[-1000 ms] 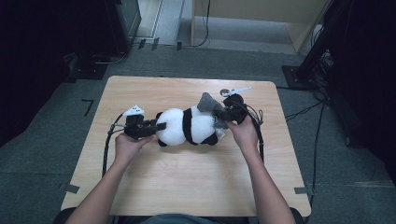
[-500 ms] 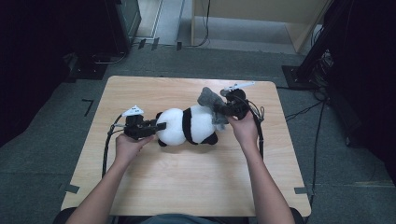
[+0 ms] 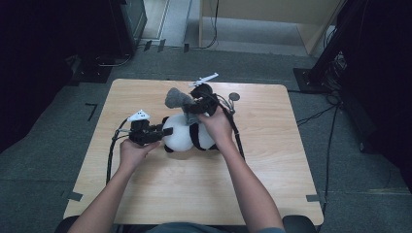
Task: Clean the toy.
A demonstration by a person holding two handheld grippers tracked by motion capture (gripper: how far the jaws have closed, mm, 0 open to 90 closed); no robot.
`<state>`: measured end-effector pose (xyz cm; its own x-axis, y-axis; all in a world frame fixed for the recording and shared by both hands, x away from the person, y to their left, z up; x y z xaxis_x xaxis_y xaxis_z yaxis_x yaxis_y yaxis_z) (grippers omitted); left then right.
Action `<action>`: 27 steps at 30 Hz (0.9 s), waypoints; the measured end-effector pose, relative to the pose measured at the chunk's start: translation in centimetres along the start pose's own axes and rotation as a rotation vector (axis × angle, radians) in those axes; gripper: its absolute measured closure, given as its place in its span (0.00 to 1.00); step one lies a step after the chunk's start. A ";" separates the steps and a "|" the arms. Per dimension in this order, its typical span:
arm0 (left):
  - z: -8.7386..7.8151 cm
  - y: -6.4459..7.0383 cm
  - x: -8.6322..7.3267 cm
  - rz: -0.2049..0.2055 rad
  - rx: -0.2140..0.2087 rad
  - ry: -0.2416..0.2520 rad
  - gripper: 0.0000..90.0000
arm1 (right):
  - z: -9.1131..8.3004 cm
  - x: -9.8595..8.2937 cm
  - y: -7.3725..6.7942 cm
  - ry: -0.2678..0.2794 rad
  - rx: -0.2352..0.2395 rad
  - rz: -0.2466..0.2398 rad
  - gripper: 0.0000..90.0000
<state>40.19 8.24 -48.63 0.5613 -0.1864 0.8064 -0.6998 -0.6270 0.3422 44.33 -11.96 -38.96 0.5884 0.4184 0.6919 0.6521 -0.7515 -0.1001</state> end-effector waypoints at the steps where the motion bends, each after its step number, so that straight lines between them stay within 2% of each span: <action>1: 0.0 0.0 0.0 0.001 0.000 0.000 0.66 | 0.6 0.2 -0.5 -0.009 0.006 -0.007 0.86; 8: 0.0 0.1 0.0 0.006 0.009 0.001 0.66 | 4.3 0.6 -3.5 -0.081 0.039 -0.050 0.86; 10: 0.0 0.1 -0.1 0.006 0.015 -0.012 0.66 | 5.3 0.0 -4.0 -0.119 0.028 -0.081 0.86; 11: 0.0 0.0 -0.2 0.003 0.010 -0.011 0.66 | 5.5 -0.3 -4.0 -0.110 0.025 -0.087 0.86; 13: 0.0 0.1 -0.1 0.011 0.008 -0.011 0.67 | 5.3 -0.6 -3.6 -0.094 0.041 -0.073 0.86; 15: 0.2 0.3 -0.1 0.013 0.007 -0.018 0.67 | 5.0 -0.9 -3.3 -0.094 0.039 -0.084 0.86; 21: 0.2 0.2 0.0 0.017 0.002 -0.026 0.67 | 3.6 -2.0 -1.8 -0.091 0.002 -0.098 0.86; 24: 0.2 0.2 0.0 0.015 -0.003 -0.022 0.67 | 2.3 -3.0 -0.3 -0.103 -0.030 -0.075 0.86; 27: 0.2 0.4 0.1 0.024 -0.007 -0.027 0.68 | 1.2 -3.9 0.8 -0.090 -0.008 -0.039 0.86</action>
<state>40.06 7.83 -48.56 0.5559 -0.2224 0.8010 -0.7163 -0.6171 0.3258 43.15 -13.61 -42.55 0.6033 0.4911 0.6283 0.6718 -0.7376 -0.0686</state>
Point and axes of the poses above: each handheld gripper's, and its own axes: z roughly forward along the jaws, x roughly out of its top, y roughly to its right, the point moved 3 cm from there along z, roughly forward along the jaws, and after that the axes turned 2 degrees about -x, right-handed, at the moved point
